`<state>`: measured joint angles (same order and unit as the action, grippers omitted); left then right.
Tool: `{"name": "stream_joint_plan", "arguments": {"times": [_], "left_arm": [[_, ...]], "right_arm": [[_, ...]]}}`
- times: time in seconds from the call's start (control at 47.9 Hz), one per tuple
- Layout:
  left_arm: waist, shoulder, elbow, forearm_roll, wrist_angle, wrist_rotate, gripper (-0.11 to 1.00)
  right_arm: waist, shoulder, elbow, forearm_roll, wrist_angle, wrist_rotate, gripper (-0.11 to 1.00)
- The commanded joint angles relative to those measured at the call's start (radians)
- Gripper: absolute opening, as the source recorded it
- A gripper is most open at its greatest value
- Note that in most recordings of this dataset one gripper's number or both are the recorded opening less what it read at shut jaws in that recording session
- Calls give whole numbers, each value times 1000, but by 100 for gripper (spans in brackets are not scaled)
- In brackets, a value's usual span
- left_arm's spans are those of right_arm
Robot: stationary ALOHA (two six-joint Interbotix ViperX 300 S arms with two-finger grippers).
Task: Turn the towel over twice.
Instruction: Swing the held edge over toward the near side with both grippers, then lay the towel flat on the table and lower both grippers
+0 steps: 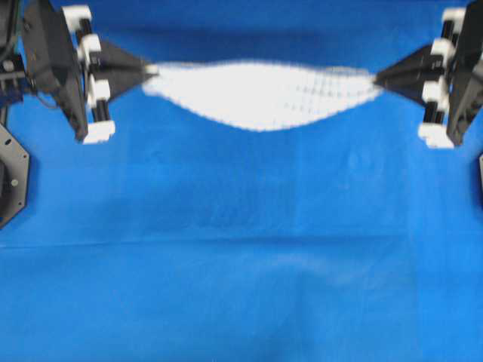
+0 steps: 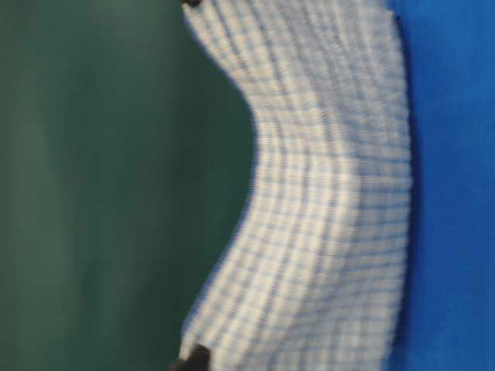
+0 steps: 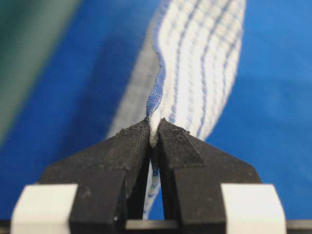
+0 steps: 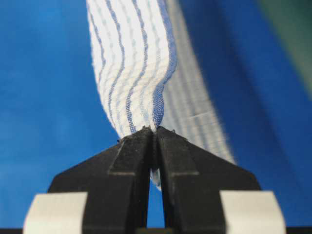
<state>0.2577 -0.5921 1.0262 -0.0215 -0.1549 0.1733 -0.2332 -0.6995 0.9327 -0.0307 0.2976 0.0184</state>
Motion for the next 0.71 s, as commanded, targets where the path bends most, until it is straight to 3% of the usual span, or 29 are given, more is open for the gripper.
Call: {"name": "stream_joint_plan", "arguments": {"times": [0.0, 0.292, 0.585, 0.689], "left_arm": [[-49, 6, 12, -2, -3, -15, 3], [-253, 97, 92, -2, -44, -74, 3], [-364, 262, 95, -2, -110, -198, 3], [-394, 314, 89, -2, -130, -215, 3]], "right_arm": [[63, 12, 5, 2, -5, 20, 6], [242, 123, 54, 2, -18, 143, 6], [388, 273, 97, 8, -161, 259, 6], [419, 314, 103, 9, -189, 307, 6]]}}
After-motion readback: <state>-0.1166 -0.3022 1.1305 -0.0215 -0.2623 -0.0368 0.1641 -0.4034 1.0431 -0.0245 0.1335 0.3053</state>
